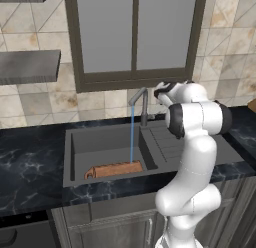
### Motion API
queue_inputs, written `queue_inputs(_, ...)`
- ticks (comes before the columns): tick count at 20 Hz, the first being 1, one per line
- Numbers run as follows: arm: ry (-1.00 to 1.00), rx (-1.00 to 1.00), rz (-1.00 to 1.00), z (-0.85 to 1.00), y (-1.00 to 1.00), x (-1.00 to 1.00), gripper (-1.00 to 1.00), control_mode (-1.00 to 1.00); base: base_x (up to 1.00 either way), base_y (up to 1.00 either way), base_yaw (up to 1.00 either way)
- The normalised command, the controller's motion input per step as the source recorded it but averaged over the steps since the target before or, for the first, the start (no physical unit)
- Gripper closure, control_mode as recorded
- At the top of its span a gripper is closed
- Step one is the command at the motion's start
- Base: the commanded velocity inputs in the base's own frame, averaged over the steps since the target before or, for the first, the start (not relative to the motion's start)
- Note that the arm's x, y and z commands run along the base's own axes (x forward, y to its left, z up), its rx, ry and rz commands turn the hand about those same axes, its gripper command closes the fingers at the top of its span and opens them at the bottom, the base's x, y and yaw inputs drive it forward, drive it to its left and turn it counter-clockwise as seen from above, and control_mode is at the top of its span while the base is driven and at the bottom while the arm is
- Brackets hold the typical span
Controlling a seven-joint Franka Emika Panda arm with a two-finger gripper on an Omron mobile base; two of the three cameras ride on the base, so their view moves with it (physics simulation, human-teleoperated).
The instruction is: Turn on the sink faucet with hot water and rinse the cutting board for ten seconds, then turn off the faucet. Push the cutting board to reach the water if necessary.
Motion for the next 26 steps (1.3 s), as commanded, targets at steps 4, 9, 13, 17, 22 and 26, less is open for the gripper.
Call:
queue_inputs(4, 0.12, 0.0, 0.06, 0.02, -0.02, -0.01, -1.0, -1.0, 0.0, 0.0, 0.0)
queue_inputs(9, 0.09, 0.0, 0.13, -0.01, -0.08, 0.0, -1.0, -1.0, 0.0, 0.0, 0.0)
queue_inputs(13, 0.01, 0.0, 0.15, -0.24, -0.22, 0.0, -1.0, -1.0, 0.0, 0.0, 0.0)
queue_inputs(17, 0.0, 0.0, 0.16, -0.48, -0.27, 0.0, -1.0, -1.0, 0.0, 0.0, 0.0)
queue_inputs(22, 0.0, 0.0, 0.11, -0.44, -0.1, 0.0, -1.0, -1.0, 0.0, 0.0, 0.0)
queue_inputs(26, 0.0, 0.0, 0.08, -0.21, -0.04, 0.0, -1.0, -1.0, 0.0, 0.0, 0.0)
